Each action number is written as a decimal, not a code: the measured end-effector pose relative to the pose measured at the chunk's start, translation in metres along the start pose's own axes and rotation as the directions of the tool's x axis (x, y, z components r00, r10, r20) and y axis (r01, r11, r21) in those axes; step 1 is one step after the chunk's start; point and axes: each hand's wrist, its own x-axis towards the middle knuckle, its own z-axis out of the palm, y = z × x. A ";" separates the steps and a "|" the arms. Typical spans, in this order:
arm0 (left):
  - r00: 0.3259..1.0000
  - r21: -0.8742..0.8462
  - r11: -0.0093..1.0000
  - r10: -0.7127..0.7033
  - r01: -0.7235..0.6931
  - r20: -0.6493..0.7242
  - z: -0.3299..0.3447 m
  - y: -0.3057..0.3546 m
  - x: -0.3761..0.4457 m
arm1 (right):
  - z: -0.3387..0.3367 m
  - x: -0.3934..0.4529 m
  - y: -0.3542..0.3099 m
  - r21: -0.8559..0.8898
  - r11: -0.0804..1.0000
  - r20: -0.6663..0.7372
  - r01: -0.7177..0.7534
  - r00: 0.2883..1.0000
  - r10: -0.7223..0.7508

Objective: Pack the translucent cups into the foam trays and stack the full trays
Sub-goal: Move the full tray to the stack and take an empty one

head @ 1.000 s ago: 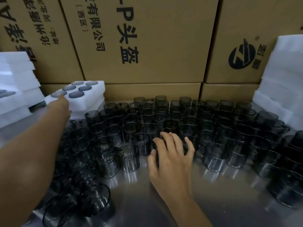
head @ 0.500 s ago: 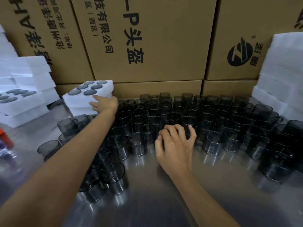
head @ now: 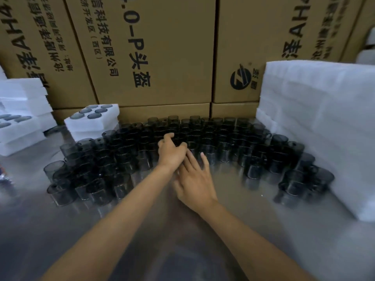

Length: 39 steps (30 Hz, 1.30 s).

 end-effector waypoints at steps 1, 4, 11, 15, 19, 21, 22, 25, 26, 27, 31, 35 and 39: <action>1.000 -0.026 1.000 0.009 -0.009 0.008 0.008 0.003 -0.015 | -0.011 -0.009 0.009 -0.007 1.000 -0.010 -0.013 1.000 0.013; 0.999 -0.121 0.993 0.021 -0.016 0.045 0.034 0.020 -0.049 | -0.051 -0.029 0.040 -0.052 0.997 -0.054 -0.055 0.997 0.053; 0.963 -0.303 0.950 0.144 -0.071 0.226 0.098 0.103 -0.107 | -0.140 -0.050 0.103 -0.180 0.960 -0.019 -0.215 0.976 0.215; 0.936 -0.398 0.914 0.209 -0.084 0.283 0.120 0.141 -0.134 | -0.188 -0.062 0.135 -0.307 0.898 -0.096 -0.316 0.949 0.301; 0.898 -0.380 0.916 0.270 -0.129 0.347 0.137 0.163 -0.155 | -0.238 -0.068 0.177 -0.388 0.794 -0.297 -0.468 0.879 0.374; 0.886 -0.361 0.923 0.275 -0.135 0.373 0.142 0.171 -0.164 | -0.260 -0.066 0.197 -0.444 0.708 -0.346 -0.549 0.834 0.429; 0.881 -0.357 0.924 0.279 -0.138 0.382 0.144 0.174 -0.168 | -0.270 -0.065 0.206 -0.476 0.653 -0.348 -0.589 0.808 0.475; 0.865 -0.375 0.915 0.307 -0.152 0.396 0.148 0.181 -0.177 | -0.286 -0.064 0.226 -0.516 0.526 -0.272 -0.676 0.711 0.648; 0.862 -0.378 0.912 0.314 -0.158 0.397 0.148 0.183 -0.178 | -0.287 -0.064 0.230 -0.513 0.518 -0.241 -0.685 0.693 0.679; 0.860 -0.378 0.911 0.320 -0.165 0.397 0.149 0.185 -0.179 | -0.286 -0.065 0.232 -0.504 0.529 -0.225 -0.683 0.695 0.683; 0.863 -0.391 0.904 0.329 -0.171 0.383 0.143 0.184 -0.173 | -0.285 -0.059 0.218 -0.466 0.644 -0.287 -0.607 0.792 0.539; 0.917 -0.489 0.863 0.289 -0.126 0.273 0.130 0.176 -0.159 | -0.284 -0.048 0.171 -0.446 0.759 -0.345 -0.474 0.874 0.342; 0.927 -0.606 0.795 0.238 -0.014 0.290 0.109 0.162 -0.140 | -0.274 -0.042 0.123 -0.410 0.819 -0.365 -0.402 0.895 0.256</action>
